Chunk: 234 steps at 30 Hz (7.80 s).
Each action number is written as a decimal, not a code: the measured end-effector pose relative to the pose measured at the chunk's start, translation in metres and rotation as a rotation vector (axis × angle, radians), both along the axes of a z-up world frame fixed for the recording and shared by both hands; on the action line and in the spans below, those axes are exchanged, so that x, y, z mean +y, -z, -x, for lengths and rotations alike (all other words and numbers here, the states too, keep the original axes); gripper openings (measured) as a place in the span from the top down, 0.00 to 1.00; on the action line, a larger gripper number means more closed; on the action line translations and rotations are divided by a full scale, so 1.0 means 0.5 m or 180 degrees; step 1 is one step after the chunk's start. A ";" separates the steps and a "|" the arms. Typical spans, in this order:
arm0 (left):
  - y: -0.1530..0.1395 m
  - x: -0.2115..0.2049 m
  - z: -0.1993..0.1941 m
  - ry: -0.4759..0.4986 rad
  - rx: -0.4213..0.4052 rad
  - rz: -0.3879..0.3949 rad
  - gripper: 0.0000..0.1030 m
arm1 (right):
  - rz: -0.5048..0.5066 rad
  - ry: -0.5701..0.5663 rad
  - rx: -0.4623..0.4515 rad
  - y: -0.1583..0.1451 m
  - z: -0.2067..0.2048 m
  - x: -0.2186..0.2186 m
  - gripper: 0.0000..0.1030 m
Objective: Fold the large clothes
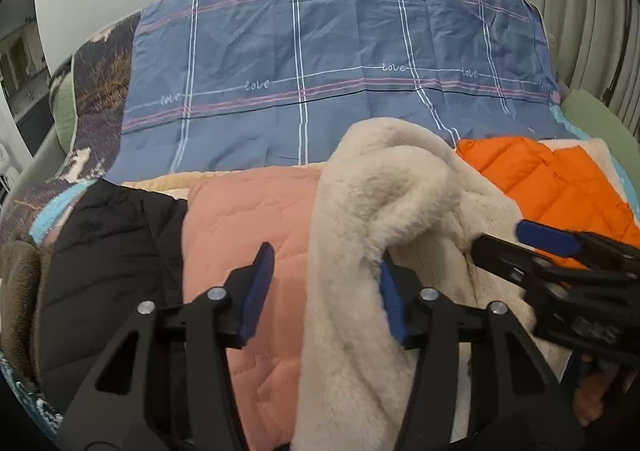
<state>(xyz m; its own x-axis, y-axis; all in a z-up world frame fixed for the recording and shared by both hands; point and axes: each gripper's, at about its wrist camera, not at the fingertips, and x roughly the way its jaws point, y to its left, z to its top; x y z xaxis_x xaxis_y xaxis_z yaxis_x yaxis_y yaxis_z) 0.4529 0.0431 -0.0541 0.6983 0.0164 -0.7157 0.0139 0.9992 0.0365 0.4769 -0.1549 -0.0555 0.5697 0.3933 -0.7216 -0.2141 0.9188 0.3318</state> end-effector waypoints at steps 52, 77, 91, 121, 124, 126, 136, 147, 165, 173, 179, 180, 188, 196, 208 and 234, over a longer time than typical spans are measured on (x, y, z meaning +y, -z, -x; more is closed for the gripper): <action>-0.036 0.065 0.679 0.1048 -0.0507 0.0406 0.37 | -0.0684 -0.0520 -0.0189 -0.145 0.564 -0.311 0.34; 0.140 -0.111 0.486 0.1401 0.0341 -0.0357 0.88 | -0.1695 -0.0515 0.0765 -0.183 0.296 -0.075 0.85; 0.158 -0.031 0.535 0.1522 0.0249 -0.0643 0.86 | -0.1201 -0.1082 0.0293 -0.076 0.547 -0.143 0.80; 0.101 0.107 0.381 0.0499 0.0090 0.2049 0.85 | -0.1702 -0.0364 -0.0354 -0.045 0.363 -0.299 0.93; 0.120 0.117 0.408 0.0595 0.0160 0.1793 0.81 | -0.1132 -0.0568 -0.0488 -0.037 0.407 -0.334 0.93; 0.158 0.114 0.419 0.0568 0.0445 0.1619 0.74 | -0.0825 -0.0515 -0.0195 0.025 0.420 -0.343 0.89; 0.003 0.024 0.598 0.0804 -0.0221 0.0581 0.46 | -0.0352 -0.0329 0.0179 0.050 0.543 -0.371 0.71; 0.101 -0.394 0.643 0.1926 -0.0114 -0.1065 0.32 | -0.0299 -0.0373 0.0532 0.090 0.487 -0.317 0.71; -0.081 -0.221 0.688 0.1964 -0.0219 0.0197 0.85 | -0.0158 0.0139 0.0055 0.097 0.324 -0.265 0.85; 0.097 -0.277 0.719 0.2356 0.0258 0.0099 0.80 | 0.0325 0.0324 -0.0127 0.046 0.399 -0.332 0.82; 0.103 -0.292 0.725 0.2454 0.0253 0.0051 0.57 | -0.0657 0.0076 -0.0321 -0.076 0.471 -0.346 0.44; 0.095 -0.292 0.730 0.2462 0.0219 0.0027 0.56 | -0.0658 -0.0055 -0.0374 -0.090 0.470 -0.308 0.44; 0.035 -0.215 0.697 0.1912 -0.0032 -0.0028 0.56 | 0.0327 -0.0473 -0.0241 0.002 0.466 -0.137 0.67; 0.031 -0.016 0.513 0.0641 -0.0245 0.0279 0.46 | -0.0012 -0.0324 -0.0044 0.030 0.457 -0.207 0.50; 0.086 -0.023 0.314 0.0316 0.0121 0.0527 0.87 | -0.0420 0.0107 0.0232 0.053 0.309 -0.183 0.91; 0.195 -0.151 0.436 0.0905 0.0289 -0.0092 0.62 | 0.1302 -0.0612 -0.0272 0.188 0.503 -0.048 0.61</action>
